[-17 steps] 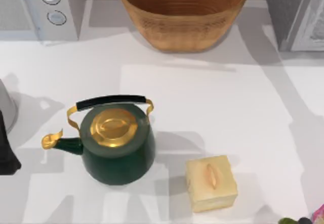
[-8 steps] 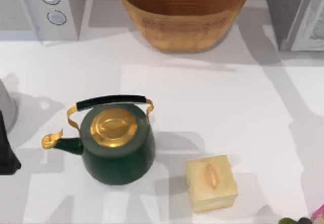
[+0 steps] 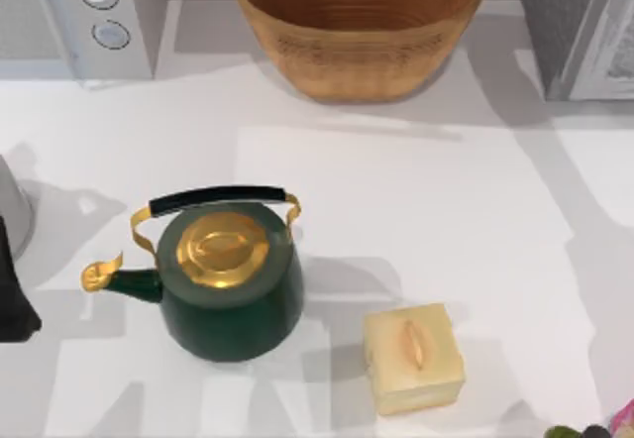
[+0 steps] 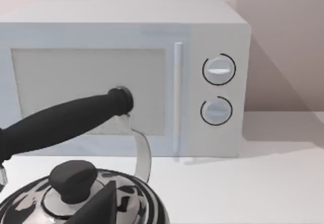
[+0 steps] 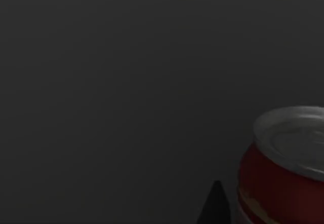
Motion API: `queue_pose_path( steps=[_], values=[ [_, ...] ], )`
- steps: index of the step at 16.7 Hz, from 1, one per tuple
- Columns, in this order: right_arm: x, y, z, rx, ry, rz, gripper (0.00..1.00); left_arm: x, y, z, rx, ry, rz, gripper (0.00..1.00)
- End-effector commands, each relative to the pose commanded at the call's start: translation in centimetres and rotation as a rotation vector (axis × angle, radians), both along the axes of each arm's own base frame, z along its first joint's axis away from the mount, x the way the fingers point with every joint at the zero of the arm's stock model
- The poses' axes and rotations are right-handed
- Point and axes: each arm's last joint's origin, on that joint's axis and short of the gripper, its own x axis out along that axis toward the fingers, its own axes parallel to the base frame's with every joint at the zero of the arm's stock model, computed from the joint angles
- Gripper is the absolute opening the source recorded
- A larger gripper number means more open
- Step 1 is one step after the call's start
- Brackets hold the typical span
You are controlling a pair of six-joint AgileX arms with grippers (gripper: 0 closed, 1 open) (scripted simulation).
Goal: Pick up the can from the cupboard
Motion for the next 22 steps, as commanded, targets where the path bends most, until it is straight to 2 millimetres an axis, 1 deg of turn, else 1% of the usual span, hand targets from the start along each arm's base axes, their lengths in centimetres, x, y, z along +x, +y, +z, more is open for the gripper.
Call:
queue_pose_path(
  steps=[4, 6, 8, 10, 12, 13, 14, 15, 17, 22],
  values=[
    [-0.2, 0.1, 0.1, 0.001, -0.001, 0.003, 0.00, 0.0, 0.0, 0.0, 0.000, 0.000, 0.000, 1.00],
    [-1.6, 0.6, 0.8, 0.001, -0.003, 0.011, 0.00, 0.0, 0.0, 0.0, 0.000, 0.000, 0.000, 1.00],
    [-4.5, 1.2, 2.2, 0.000, -0.005, 0.015, 0.00, 0.0, 0.0, 0.0, 0.000, 0.000, 0.000, 1.00],
    [-8.6, 1.3, 4.0, 0.003, -0.012, 0.013, 0.00, 0.0, 0.0, 0.0, 0.000, 0.000, 0.000, 1.00],
    [-13.0, 0.9, 5.4, 0.007, -0.017, 0.009, 0.00, 0.0, 0.0, 0.0, 0.000, 0.000, 0.000, 1.00],
    [-14.8, 0.7, 5.7, 0.007, -0.016, 0.007, 0.00, 0.0, 0.0, 0.0, 0.000, 0.000, 0.000, 1.00],
    [-16.2, 0.5, 5.9, 0.006, -0.012, 0.005, 0.00, 0.0, 0.0, 0.0, 0.000, 0.000, 0.000, 1.00],
    [-17.2, 0.4, 6.0, 0.004, -0.006, 0.003, 0.00, 0.0, 0.0, 0.0, 0.000, 0.000, 0.000, 1.00],
    [-18.1, 0.3, 6.0, 0.001, -0.001, 0.002, 0.00, 0.0, 0.0, 0.0, 0.000, 0.000, 0.000, 1.00],
    [-18.2, 0.0, 6.1, 0.006, -0.007, 0.000, 0.00, 0.0, 0.0, 0.0, 0.000, 0.000, 0.000, 1.00]
  ],
)
